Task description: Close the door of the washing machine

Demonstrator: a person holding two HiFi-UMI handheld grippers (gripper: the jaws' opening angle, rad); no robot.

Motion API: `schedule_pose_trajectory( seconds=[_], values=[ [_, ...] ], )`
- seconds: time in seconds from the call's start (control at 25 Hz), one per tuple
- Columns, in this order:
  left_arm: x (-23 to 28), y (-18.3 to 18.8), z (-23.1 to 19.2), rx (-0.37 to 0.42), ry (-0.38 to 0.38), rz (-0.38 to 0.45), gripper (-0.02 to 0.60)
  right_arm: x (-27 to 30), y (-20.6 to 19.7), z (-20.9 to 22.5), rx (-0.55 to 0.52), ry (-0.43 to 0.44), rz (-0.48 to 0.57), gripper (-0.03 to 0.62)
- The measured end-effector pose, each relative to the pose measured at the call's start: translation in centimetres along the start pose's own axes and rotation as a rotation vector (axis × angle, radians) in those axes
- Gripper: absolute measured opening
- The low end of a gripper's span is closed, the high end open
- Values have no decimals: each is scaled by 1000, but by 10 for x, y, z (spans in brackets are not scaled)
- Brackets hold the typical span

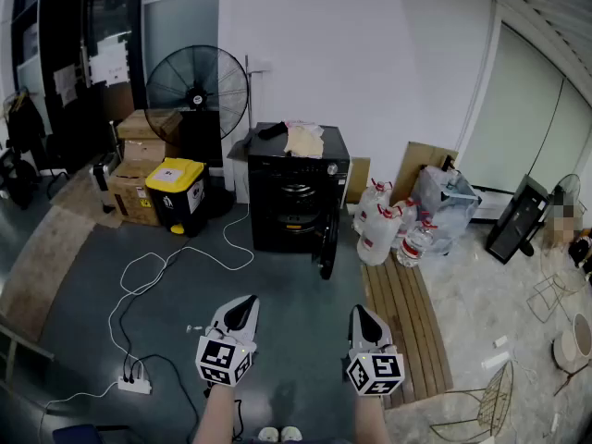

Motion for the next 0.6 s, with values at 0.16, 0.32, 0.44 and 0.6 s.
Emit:
schedule_pose_trajectory(
  seconds=[0.16,0.32,0.44,0.6],
  values=[
    [2,3,-1,0,-4,-1,-2,2,3,0,10,-4,1,11],
    [1,2,0,-5,4,-6,-2,2,2,1,7,5,-1,11],
    [3,0,-2,-5,7,-11,-2,5,0,-1,0,24,-2,11],
    [6,-2,-5,-5,8,-15,-2,10,-5,-3,10,45,-7,12]
  ],
)
Point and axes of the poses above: the fingertips, and each gripper's own axes: x forward along the fingers, z to its right, y out of its top, the point moved 5 cm from there along -x, backward along the fingers, and after that the axes turned 1 degree about x, right-handed, at the moved point
